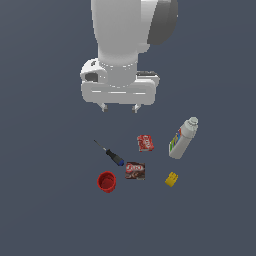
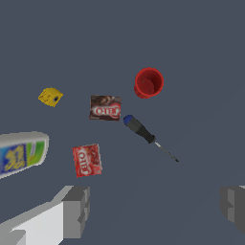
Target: Pick up a designated object from a clutter of objects.
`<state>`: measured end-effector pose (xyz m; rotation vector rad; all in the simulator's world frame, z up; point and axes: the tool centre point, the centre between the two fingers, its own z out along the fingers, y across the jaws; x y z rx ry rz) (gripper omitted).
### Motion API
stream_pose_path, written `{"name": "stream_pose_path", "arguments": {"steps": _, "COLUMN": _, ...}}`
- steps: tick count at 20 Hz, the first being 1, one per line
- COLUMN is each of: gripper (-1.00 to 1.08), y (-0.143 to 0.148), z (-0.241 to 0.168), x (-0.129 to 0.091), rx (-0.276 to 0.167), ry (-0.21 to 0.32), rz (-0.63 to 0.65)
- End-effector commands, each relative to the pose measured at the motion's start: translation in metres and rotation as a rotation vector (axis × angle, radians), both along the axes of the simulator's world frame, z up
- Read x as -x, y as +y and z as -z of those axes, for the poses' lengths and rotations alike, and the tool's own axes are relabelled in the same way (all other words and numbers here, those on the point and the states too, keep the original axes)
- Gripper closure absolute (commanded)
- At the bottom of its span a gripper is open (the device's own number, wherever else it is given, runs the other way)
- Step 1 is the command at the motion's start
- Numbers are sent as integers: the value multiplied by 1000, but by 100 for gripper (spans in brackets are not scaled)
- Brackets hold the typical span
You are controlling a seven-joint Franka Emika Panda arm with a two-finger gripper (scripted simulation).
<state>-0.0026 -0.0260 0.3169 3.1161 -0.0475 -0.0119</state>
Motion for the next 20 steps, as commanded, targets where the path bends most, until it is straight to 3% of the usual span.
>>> {"name": "stream_pose_path", "arguments": {"steps": 1, "gripper": -92, "y": 0, "z": 0, "x": 0, "rx": 0, "ry": 0, "rz": 0}}
{"name": "stream_pose_path", "arguments": {"steps": 11, "gripper": -92, "y": 29, "z": 13, "x": 4, "rx": 0, "ry": 41, "rz": -70}}
{"name": "stream_pose_path", "arguments": {"steps": 20, "gripper": -92, "y": 24, "z": 20, "x": 2, "rx": -2, "ry": 39, "rz": -93}}
